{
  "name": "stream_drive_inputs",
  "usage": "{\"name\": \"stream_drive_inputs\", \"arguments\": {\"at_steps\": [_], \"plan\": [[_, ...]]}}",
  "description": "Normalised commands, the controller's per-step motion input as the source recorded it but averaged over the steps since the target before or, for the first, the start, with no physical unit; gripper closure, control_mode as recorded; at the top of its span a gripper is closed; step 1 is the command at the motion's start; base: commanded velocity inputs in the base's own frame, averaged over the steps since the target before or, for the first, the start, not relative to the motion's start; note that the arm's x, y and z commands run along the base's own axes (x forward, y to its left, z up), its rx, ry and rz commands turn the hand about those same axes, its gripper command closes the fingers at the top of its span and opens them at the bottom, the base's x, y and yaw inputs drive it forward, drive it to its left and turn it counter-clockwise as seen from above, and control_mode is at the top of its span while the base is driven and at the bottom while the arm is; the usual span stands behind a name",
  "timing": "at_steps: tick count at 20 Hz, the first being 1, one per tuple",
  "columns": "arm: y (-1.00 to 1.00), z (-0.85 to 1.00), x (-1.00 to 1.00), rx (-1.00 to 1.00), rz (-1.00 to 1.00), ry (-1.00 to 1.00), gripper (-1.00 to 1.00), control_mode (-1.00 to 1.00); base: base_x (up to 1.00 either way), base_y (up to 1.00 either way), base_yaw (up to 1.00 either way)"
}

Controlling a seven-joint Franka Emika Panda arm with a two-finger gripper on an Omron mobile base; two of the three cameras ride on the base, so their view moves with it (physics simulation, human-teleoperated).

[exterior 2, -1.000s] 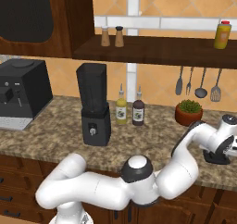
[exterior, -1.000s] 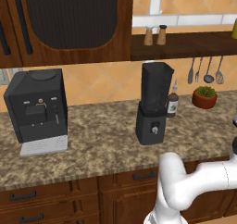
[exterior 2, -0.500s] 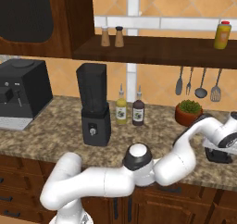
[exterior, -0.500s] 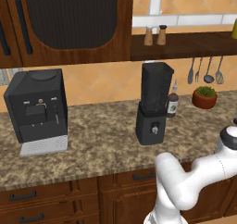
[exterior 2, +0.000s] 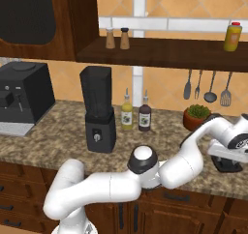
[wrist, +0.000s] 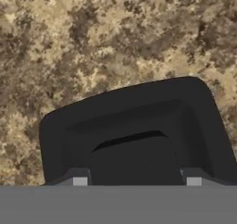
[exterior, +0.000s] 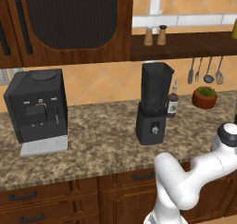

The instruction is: Close the lid blender by securely placing the lid on top.

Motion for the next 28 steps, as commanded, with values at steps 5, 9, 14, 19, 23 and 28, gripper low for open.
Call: {"name": "stream_drive_inputs", "arguments": {"at_steps": [5, 9, 14, 19, 23, 28], "plan": [[0.92, -0.89, -0.75, -0.24, 0.06, -0.22, 1.0, -1.0, 0.0, 0.0, 0.0], [0.73, 0.08, -0.59, -0.25, 0.01, -0.51, 1.0, -1.0, 0.0, 0.0, 0.0], [0.94, 0.18, -0.7, -0.38, 0.08, -0.66, 1.0, -1.0, 0.0, 0.0, 0.0], [1.0, 0.42, -0.77, -0.52, 0.19, -0.43, 1.0, -1.0, 0.0, 0.0, 0.0], [1.0, 0.82, -0.66, -0.57, 0.23, -0.19, 1.0, -1.0, 0.0, 0.0, 0.0], [1.0, 1.0, -0.17, -0.36, 0.09, 0.0, 1.0, -1.0, 0.0, 0.0, 0.0]]}}
